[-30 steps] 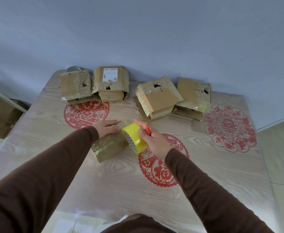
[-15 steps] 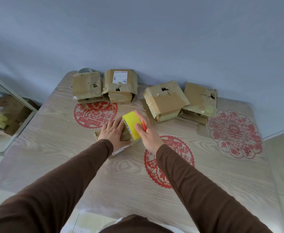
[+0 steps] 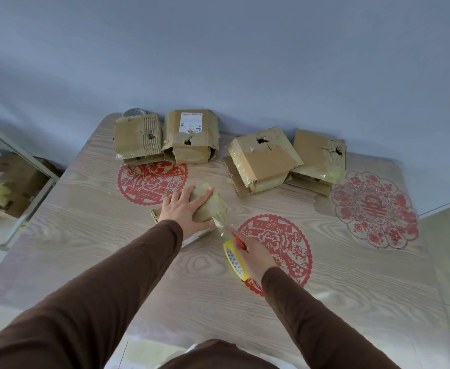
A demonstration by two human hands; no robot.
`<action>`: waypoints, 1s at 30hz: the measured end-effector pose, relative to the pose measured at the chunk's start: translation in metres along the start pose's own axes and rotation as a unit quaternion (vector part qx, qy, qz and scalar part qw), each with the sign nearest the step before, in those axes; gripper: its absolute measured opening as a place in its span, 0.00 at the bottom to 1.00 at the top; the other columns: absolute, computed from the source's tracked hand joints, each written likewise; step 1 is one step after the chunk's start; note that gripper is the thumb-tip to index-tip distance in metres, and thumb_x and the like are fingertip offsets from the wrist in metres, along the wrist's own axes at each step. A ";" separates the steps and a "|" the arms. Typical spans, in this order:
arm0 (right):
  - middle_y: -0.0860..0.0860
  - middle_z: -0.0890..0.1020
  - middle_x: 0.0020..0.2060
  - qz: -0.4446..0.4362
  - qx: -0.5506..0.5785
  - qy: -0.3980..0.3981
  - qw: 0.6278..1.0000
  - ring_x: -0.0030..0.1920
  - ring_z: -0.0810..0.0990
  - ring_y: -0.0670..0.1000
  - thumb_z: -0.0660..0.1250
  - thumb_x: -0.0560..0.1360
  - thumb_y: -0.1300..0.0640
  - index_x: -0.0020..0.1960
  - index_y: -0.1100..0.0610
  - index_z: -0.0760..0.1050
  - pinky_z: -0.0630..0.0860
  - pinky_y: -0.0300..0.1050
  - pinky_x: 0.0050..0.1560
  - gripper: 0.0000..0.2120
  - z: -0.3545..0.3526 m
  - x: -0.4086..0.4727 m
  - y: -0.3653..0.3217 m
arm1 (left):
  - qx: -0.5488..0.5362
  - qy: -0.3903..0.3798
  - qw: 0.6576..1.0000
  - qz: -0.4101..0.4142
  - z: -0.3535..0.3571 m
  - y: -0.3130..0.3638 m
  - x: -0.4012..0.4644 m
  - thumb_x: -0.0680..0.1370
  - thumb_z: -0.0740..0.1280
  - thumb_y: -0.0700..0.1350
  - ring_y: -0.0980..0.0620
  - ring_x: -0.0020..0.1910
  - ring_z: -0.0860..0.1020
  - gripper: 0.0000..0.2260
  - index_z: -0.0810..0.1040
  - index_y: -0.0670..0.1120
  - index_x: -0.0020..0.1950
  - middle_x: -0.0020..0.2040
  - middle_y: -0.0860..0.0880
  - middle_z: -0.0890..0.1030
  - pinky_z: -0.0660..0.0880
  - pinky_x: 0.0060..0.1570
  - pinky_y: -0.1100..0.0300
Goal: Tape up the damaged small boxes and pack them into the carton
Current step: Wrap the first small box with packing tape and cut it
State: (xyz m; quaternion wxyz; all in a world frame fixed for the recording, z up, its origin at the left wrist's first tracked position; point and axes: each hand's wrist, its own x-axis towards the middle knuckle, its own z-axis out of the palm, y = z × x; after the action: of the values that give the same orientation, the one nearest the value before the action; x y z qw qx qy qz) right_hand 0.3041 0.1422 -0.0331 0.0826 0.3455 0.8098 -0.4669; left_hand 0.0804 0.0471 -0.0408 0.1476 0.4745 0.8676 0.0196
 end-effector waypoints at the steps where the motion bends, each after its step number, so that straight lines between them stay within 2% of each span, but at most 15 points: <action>1: 0.53 0.79 0.66 -0.001 -0.006 -0.003 1.000 0.61 0.80 0.53 0.54 0.85 0.49 0.77 0.36 0.61 0.77 0.49 0.63 0.21 0.002 0.004 0.000 | -0.003 -0.002 1.000 -0.001 -0.001 0.000 0.001 0.72 0.61 0.74 0.41 0.71 0.62 0.41 0.42 0.70 0.78 0.79 0.48 0.57 0.57 0.72 0.43; 4: 0.51 0.78 0.68 -0.002 0.012 -0.021 1.000 0.64 0.78 0.52 0.54 0.85 0.48 0.78 0.37 0.60 0.73 0.45 0.64 0.21 0.000 0.014 -0.010 | -0.032 -0.038 0.999 -0.012 -0.010 -0.006 0.011 0.72 0.65 0.72 0.41 0.73 0.61 0.41 0.46 0.71 0.78 0.79 0.48 0.58 0.57 0.73 0.43; 6: 0.50 0.78 0.68 0.004 0.065 -0.034 0.997 0.63 0.78 0.51 0.54 0.85 0.46 0.77 0.37 0.61 0.73 0.47 0.67 0.21 -0.007 0.018 -0.020 | -0.155 -0.090 0.983 -0.027 -0.021 -0.013 0.018 0.72 0.71 0.66 0.41 0.75 0.62 0.39 0.54 0.71 0.78 0.78 0.49 0.61 0.58 0.75 0.42; 9: 0.48 0.78 0.67 -0.010 0.111 -0.051 0.992 0.62 0.79 0.49 0.56 0.85 0.47 0.76 0.40 0.66 0.73 0.48 0.68 0.19 -0.022 0.021 -0.034 | -0.387 -0.189 0.901 -0.055 -0.028 -0.028 0.025 0.73 0.76 0.55 0.43 0.65 0.76 0.35 0.64 0.65 0.76 0.71 0.48 0.74 0.69 0.70 0.45; 11: 0.48 0.75 0.70 -0.020 0.128 -0.072 0.989 0.67 0.75 0.51 0.57 0.85 0.49 0.75 0.42 0.68 0.69 0.49 0.72 0.19 -0.030 0.022 -0.042 | -0.426 -0.216 0.874 -0.092 -0.026 -0.039 0.025 0.73 0.76 0.55 0.42 0.57 0.80 0.34 0.65 0.65 0.76 0.66 0.46 0.78 0.76 0.64 0.45; 12: 0.48 0.73 0.72 -0.024 0.149 -0.076 0.986 0.69 0.73 0.51 0.58 0.85 0.49 0.75 0.41 0.68 0.67 0.50 0.74 0.19 -0.033 0.022 -0.045 | -0.417 -0.211 0.877 -0.109 -0.025 -0.044 0.026 0.74 0.75 0.55 0.41 0.54 0.81 0.32 0.65 0.64 0.76 0.65 0.44 0.79 0.78 0.60 0.46; 14: 0.47 0.70 0.75 -0.052 0.196 -0.067 0.977 0.72 0.70 0.49 0.59 0.84 0.50 0.75 0.39 0.67 0.64 0.50 0.76 0.20 -0.036 0.025 -0.052 | -0.325 -0.158 0.924 -0.128 -0.028 -0.051 0.027 0.78 0.69 0.57 0.43 0.52 0.82 0.27 0.66 0.62 0.76 0.65 0.44 0.80 0.80 0.55 0.51; 16: 0.44 0.65 0.77 -0.081 0.204 -0.058 0.974 0.74 0.64 0.44 0.58 0.85 0.54 0.78 0.40 0.62 0.62 0.37 0.74 0.23 -0.036 0.030 -0.061 | -0.176 -0.067 0.974 -0.126 -0.031 -0.052 0.023 0.80 0.65 0.59 0.43 0.61 0.78 0.26 0.64 0.61 0.77 0.71 0.47 0.75 0.77 0.59 0.50; 17: 0.43 0.63 0.77 -0.094 0.193 -0.056 0.975 0.74 0.61 0.40 0.57 0.86 0.55 0.79 0.41 0.60 0.60 0.29 0.69 0.24 -0.035 0.032 -0.066 | -0.120 -0.029 0.986 -0.110 -0.029 -0.048 0.018 0.80 0.64 0.59 0.43 0.69 0.73 0.27 0.62 0.61 0.79 0.75 0.47 0.70 0.73 0.67 0.47; 19: 0.42 0.61 0.78 -0.110 0.174 -0.049 0.977 0.71 0.58 0.35 0.56 0.86 0.53 0.80 0.42 0.57 0.57 0.18 0.61 0.24 -0.034 0.037 -0.073 | -0.042 0.009 0.997 -0.065 -0.019 -0.035 0.002 0.78 0.61 0.65 0.43 0.78 0.60 0.35 0.53 0.59 0.81 0.81 0.48 0.60 0.56 0.77 0.44; 21: 0.42 0.61 0.78 -0.119 0.177 -0.029 0.977 0.72 0.58 0.34 0.56 0.86 0.51 0.81 0.44 0.57 0.56 0.17 0.62 0.24 -0.032 0.039 -0.076 | -0.003 0.003 0.998 -0.066 -0.003 -0.023 -0.014 0.71 0.54 0.75 0.44 0.81 0.47 0.45 0.44 0.59 0.82 0.83 0.48 0.46 0.43 0.78 0.43; 23: 0.42 0.62 0.78 -0.123 0.191 -0.009 0.974 0.74 0.58 0.35 0.56 0.86 0.50 0.80 0.45 0.58 0.57 0.24 0.69 0.24 -0.028 0.038 -0.078 | 0.015 -0.013 0.996 -0.091 0.012 -0.021 -0.023 0.65 0.51 0.81 0.44 0.81 0.40 0.52 0.33 0.58 0.80 0.82 0.47 0.36 0.37 0.77 0.41; 24: 0.41 0.63 0.78 -0.125 0.196 -0.006 0.973 0.75 0.59 0.35 0.55 0.86 0.48 0.80 0.45 0.59 0.57 0.28 0.72 0.23 -0.025 0.037 -0.078 | 0.025 -0.017 0.995 -0.095 0.016 -0.022 -0.025 0.64 0.51 0.82 0.44 0.81 0.39 0.54 0.31 0.58 0.79 0.81 0.46 0.34 0.36 0.77 0.40; 26: 0.40 0.62 0.77 -0.135 0.186 -0.013 0.973 0.73 0.60 0.31 0.55 0.86 0.48 0.80 0.45 0.58 0.58 0.28 0.72 0.24 -0.020 0.033 -0.076 | 0.039 -0.011 0.995 -0.094 0.019 -0.023 -0.023 0.65 0.53 0.81 0.43 0.81 0.42 0.55 0.31 0.57 0.80 0.82 0.45 0.38 0.40 0.77 0.39; 30: 0.41 0.62 0.78 -0.131 0.187 -0.006 0.974 0.77 0.58 0.36 0.55 0.86 0.50 0.81 0.46 0.57 0.57 0.32 0.75 0.24 -0.017 0.021 -0.068 | 0.037 0.025 0.994 -0.099 0.023 -0.024 -0.021 0.64 0.59 0.77 0.40 0.76 0.58 0.53 0.39 0.59 0.81 0.81 0.45 0.52 0.58 0.72 0.40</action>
State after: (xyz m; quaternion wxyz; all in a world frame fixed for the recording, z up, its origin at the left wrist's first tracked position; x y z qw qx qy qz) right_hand 0.2484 0.1437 0.0147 -0.0407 0.2428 0.7459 -0.6189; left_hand 0.0779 0.0141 -0.0621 0.1092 0.3912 0.9137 -0.0154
